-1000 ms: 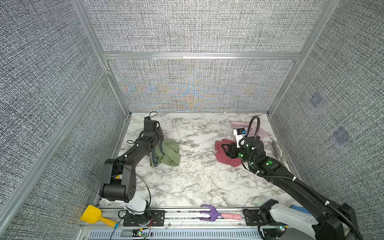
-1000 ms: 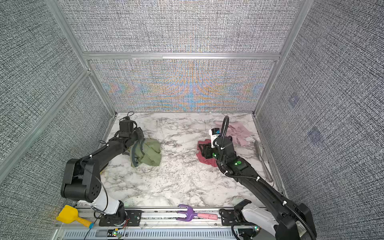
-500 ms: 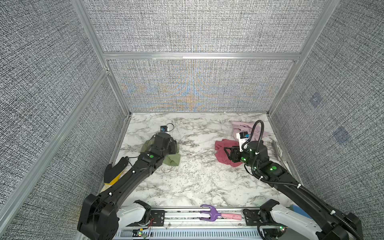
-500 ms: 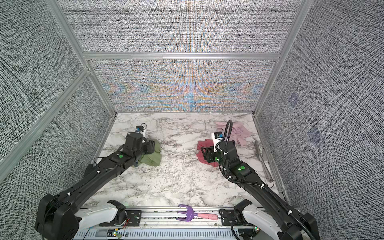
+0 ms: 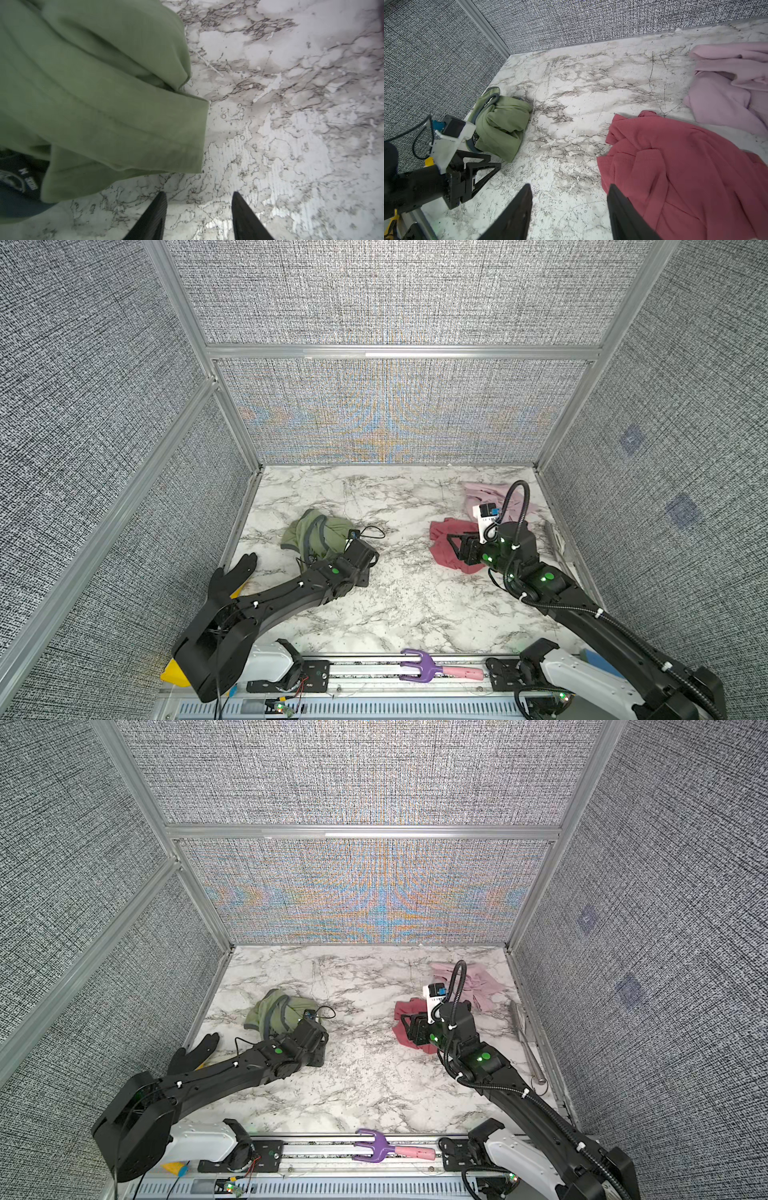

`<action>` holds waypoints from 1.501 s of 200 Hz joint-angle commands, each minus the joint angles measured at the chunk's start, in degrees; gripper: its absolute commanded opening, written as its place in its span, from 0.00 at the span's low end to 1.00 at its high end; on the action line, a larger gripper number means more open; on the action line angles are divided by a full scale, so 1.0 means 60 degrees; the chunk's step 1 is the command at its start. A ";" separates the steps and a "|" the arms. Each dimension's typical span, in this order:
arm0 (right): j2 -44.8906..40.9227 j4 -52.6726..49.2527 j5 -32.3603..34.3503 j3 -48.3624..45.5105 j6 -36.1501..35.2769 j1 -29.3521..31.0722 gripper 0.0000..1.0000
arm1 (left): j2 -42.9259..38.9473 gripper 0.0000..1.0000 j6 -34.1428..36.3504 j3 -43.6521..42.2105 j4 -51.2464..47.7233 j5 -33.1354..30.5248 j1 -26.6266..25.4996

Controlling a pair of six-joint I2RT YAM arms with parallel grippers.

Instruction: Pick out a specific cloth from the pile

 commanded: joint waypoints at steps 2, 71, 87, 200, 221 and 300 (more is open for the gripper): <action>-0.0115 -0.0010 0.0088 -0.0025 0.0040 0.0002 0.60 | 0.0422 0.55 -0.0500 0.0236 0.0007 -0.0594 0.0008; -0.0124 -0.0071 0.0155 0.0033 -0.0002 0.0002 0.60 | 0.2294 0.52 -0.0537 0.0882 0.0113 -0.0932 0.0010; -0.0111 -0.0076 0.0175 0.0062 -0.0037 0.0002 0.60 | 0.2506 0.46 -0.0523 0.0955 0.0136 -0.1030 0.0002; 0.0161 0.0025 0.0142 0.0254 -0.0052 0.0002 0.60 | 0.0702 0.00 -0.0317 0.1903 -0.0758 -0.1089 0.0000; 0.0226 0.0114 0.0090 0.0245 0.0010 0.0002 0.60 | -0.0012 0.00 -0.0326 0.2031 -0.1033 -0.1498 0.0041; 0.0373 0.0217 -0.0161 0.0402 0.0106 0.0002 0.60 | -0.2075 0.00 0.1120 0.1280 0.0820 -0.0708 0.2934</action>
